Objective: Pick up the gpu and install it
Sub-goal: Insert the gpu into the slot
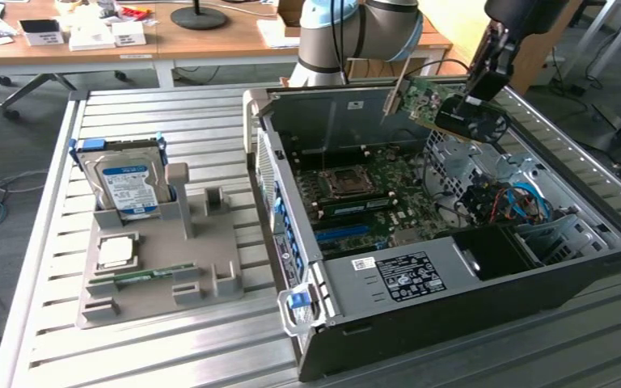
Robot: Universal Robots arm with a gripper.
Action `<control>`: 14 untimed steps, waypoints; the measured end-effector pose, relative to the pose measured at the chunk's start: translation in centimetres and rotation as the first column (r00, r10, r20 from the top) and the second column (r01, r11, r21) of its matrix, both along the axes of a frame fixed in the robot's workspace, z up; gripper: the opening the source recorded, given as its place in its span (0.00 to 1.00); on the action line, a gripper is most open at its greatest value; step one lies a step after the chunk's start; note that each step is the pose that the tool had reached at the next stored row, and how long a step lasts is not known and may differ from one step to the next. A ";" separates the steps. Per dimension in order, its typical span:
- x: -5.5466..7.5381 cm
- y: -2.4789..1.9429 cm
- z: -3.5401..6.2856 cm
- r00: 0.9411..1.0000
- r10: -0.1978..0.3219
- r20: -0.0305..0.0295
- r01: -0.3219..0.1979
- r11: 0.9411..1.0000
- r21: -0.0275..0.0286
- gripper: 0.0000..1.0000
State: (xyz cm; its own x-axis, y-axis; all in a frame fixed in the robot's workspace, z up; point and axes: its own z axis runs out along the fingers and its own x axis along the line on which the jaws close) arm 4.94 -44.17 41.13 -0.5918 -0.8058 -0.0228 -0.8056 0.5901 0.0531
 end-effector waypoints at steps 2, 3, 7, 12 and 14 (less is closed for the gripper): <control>0.0 0.00 -0.01 1.000 0.024 0.000 -0.024 1.000 0.000 0.27; 0.0 0.00 -0.01 0.999 0.037 0.000 -0.037 0.999 0.000 0.27; 0.0 0.00 -0.03 0.995 0.098 0.000 -0.098 0.995 0.000 0.27; 0.0 0.00 -0.06 0.982 0.189 0.000 -0.189 0.982 0.000 0.27; 0.0 0.00 -0.07 0.975 0.223 0.000 -0.223 0.975 0.000 0.27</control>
